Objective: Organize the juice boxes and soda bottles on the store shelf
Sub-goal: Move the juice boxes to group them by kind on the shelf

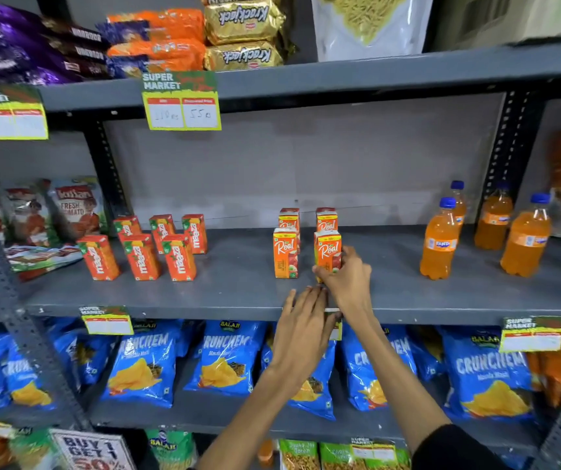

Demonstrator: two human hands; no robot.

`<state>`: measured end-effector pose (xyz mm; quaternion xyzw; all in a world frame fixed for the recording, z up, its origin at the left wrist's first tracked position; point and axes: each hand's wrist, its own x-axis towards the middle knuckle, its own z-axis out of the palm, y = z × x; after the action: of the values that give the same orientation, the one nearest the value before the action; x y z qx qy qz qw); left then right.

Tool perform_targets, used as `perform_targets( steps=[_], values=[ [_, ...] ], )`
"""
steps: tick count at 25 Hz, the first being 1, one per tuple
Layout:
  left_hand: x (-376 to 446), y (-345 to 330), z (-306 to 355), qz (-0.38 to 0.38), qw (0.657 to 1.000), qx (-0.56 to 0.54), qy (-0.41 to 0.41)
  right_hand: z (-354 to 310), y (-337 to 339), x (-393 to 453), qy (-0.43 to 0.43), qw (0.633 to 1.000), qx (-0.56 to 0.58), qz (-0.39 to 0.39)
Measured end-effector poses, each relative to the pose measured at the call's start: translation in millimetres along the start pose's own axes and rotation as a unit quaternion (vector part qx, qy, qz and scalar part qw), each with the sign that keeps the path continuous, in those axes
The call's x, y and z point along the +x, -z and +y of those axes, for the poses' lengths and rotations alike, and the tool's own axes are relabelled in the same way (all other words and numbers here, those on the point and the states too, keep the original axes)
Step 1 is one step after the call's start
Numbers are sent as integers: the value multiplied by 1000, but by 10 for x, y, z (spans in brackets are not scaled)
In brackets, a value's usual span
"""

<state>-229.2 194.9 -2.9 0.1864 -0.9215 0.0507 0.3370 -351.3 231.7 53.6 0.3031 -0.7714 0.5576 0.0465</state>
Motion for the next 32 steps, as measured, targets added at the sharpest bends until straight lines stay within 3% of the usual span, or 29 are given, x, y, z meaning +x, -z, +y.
perform_targets(
  steps=[5,19,22,26,28,32],
  values=[
    [-24,-63,-21,15,1000,-5,-1,-7,20,27,-27,999,5,25],
    [-13,-49,-1,17,1000,-6,0,37,77,27,-50,998,42,4],
    [-63,17,-31,30,999,-23,-10,-7,149,-246,21,999,24,43],
    [-418,223,-329,82,995,-58,1,-119,11,-815,189,976,-46,95],
    [-628,332,-663,125,989,-73,5,-237,-223,-987,236,968,-50,72],
    [-875,625,-1468,215,969,-107,56,-697,-835,-1165,244,969,-29,18]
  ],
)
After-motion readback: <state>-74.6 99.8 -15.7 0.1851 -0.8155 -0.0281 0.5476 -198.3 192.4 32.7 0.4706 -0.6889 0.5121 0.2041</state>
